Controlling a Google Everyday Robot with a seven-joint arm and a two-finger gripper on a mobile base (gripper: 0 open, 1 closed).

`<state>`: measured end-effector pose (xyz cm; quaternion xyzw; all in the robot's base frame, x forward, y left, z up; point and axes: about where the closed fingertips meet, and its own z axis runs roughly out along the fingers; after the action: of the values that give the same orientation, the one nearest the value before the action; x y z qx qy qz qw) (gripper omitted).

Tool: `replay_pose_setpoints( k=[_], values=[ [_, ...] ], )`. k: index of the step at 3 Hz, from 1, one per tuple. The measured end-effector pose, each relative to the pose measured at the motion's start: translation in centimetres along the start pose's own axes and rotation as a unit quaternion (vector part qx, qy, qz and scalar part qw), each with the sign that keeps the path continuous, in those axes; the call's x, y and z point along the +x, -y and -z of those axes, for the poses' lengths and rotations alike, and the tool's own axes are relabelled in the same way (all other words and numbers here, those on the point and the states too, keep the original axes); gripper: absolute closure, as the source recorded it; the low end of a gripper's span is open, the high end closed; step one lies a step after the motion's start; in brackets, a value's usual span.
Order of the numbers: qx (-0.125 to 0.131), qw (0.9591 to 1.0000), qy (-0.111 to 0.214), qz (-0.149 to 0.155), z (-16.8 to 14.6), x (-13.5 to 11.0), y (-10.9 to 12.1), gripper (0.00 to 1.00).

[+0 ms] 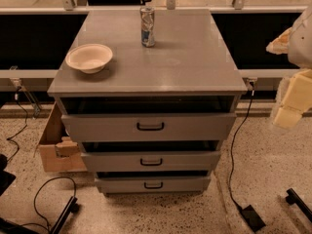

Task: Open bottom drawer

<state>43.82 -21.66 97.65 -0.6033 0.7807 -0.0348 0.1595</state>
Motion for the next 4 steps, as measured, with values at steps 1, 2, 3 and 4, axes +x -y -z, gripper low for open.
replay_pose_setpoints(
  k=[1,2,3,4],
  values=[
    [0.000,1.0000,0.000,0.000,0.0,0.0,0.0,0.00],
    [-0.001,0.9997,-0.026,0.001,-1.4,0.0,-0.5,0.00],
    [-0.002,0.9947,-0.102,0.010,-6.4,0.8,-2.3,0.00],
    [0.002,0.9884,-0.151,0.013,-11.7,3.3,-4.1,0.00]
  ],
)
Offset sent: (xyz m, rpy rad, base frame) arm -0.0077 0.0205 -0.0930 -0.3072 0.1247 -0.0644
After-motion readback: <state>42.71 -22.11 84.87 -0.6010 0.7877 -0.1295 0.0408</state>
